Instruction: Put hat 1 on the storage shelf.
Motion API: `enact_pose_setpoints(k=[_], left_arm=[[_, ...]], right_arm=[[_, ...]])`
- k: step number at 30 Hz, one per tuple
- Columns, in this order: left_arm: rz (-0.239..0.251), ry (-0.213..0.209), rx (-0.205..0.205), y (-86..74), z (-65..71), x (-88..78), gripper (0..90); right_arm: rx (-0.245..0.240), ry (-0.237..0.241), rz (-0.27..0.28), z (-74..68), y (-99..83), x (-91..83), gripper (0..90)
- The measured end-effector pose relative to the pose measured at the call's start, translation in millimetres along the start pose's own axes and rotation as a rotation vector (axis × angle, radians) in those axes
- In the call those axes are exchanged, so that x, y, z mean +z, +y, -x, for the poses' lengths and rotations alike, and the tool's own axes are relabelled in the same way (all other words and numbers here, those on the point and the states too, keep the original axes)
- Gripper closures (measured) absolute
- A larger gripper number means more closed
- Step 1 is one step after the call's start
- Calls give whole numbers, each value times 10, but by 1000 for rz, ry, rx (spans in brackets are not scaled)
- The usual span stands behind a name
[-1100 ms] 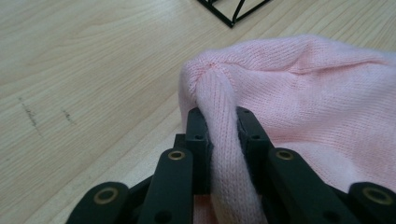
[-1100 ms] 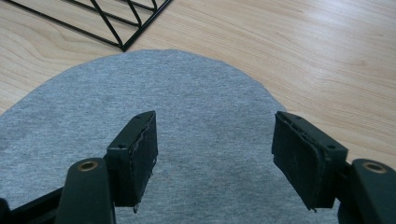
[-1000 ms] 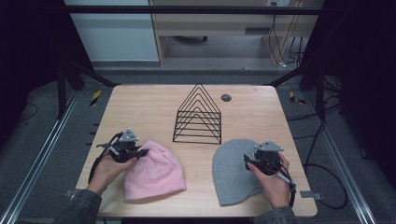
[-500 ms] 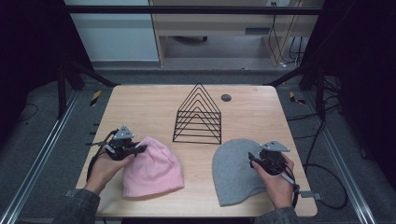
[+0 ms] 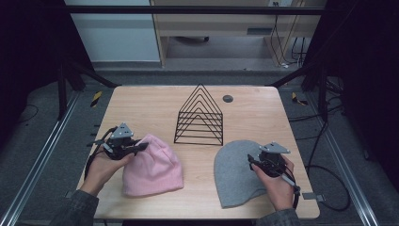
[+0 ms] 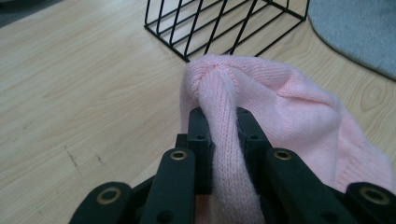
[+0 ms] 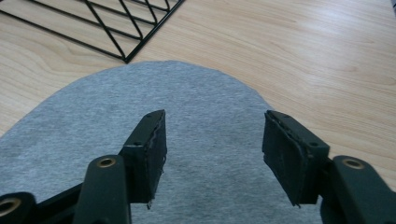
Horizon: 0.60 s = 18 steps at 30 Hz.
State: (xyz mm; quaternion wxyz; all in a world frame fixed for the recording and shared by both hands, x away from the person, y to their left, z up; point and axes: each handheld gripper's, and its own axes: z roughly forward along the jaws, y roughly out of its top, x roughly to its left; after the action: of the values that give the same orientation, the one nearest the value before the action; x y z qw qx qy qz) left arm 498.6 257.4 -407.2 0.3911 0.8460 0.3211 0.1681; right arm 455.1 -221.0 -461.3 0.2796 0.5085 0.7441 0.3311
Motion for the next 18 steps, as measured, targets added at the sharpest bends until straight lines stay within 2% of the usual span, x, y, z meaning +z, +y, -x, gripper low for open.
enact_pose_setpoints(k=[2,6,9,13,18], left_arm=[[8,-1,-2,39,1,-25,786],[9,16,23,124,19,-92,786],[13,18,29,150,30,-109,786],[7,10,32,158,41,-97,786],[13,11,42,267,76,-137,786]], right_arm=[[-10,6,5,-26,18,-7,346],[-42,2,11,-93,43,-30,317],[-60,2,18,-123,40,-47,324],[-57,11,20,-111,41,-54,368],[-64,30,18,-162,49,-52,382]])
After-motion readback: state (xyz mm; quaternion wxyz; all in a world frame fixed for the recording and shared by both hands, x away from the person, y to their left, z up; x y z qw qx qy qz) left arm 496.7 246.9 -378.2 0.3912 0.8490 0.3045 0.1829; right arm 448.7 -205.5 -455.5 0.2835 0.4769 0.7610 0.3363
